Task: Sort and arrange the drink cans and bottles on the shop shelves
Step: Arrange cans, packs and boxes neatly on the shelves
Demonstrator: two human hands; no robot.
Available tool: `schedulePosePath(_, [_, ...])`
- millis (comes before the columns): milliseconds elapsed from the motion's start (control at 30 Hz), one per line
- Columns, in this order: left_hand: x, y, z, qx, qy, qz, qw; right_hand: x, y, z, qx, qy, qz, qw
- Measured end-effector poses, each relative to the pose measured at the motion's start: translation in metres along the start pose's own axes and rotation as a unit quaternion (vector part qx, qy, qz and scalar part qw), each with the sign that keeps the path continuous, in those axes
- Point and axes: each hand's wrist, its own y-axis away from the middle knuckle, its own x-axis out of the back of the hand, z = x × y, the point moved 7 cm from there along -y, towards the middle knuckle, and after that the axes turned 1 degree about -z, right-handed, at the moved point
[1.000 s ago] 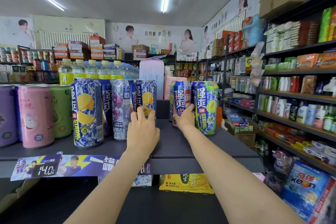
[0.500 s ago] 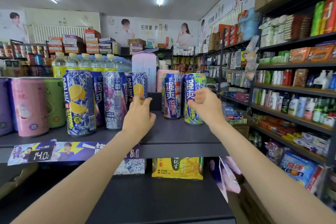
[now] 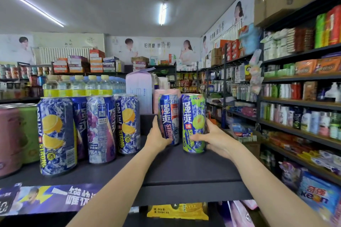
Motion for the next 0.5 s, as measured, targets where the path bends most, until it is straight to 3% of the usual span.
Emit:
schedulePosePath(333, [-0.009,-0.011,0.005,-0.044,-0.027,0.004,0.999,-0.002,0.001,0.000,0.004,0.004,-0.003,1.000])
schedulePosePath(500, [-0.008,-0.009,0.003,-0.041,-0.066,0.049,0.996,-0.005,0.002,-0.002,0.026,0.011,0.016,0.999])
